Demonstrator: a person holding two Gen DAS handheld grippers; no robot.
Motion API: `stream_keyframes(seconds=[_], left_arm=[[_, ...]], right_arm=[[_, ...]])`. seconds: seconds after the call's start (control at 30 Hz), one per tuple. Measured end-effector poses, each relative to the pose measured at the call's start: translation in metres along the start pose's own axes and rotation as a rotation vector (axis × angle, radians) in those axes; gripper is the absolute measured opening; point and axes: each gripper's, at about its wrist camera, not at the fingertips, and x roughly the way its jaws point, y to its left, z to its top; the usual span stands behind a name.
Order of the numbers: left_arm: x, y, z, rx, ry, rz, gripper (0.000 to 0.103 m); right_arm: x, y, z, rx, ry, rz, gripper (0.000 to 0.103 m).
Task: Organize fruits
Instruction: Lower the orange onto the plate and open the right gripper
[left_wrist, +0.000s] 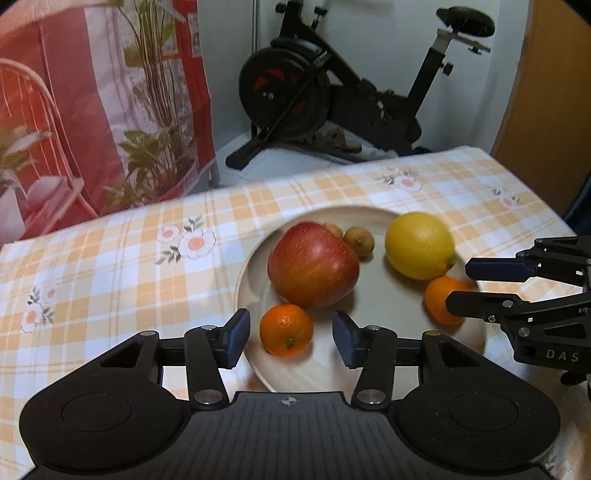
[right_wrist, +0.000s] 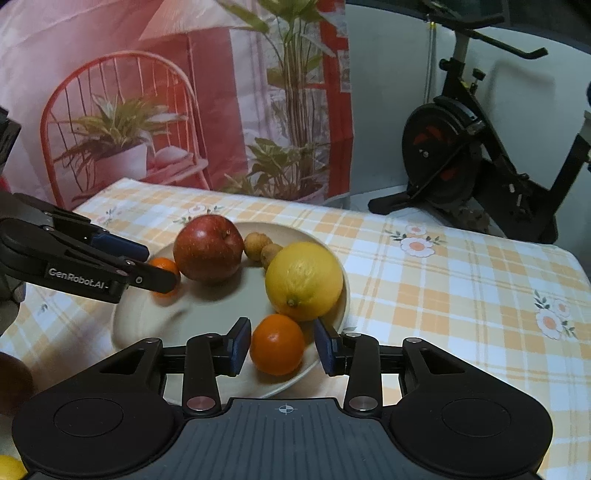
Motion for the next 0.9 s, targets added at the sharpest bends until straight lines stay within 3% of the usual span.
stream_keyframes(seconds=[0.47,0.9], left_arm=[[-0.082,0.012,-0.018,-0.055,-0.115,0.009,0.052],[-0.134,0.040,-0.067,-0.116,-0.131,0.018,0.052]], right_arm=[[-0.062,0.022,-0.008,0.063,-0.074,0.032,0.035],[-0.093,0.051,-0.037,0.113,-0.083,0.047,0.035]])
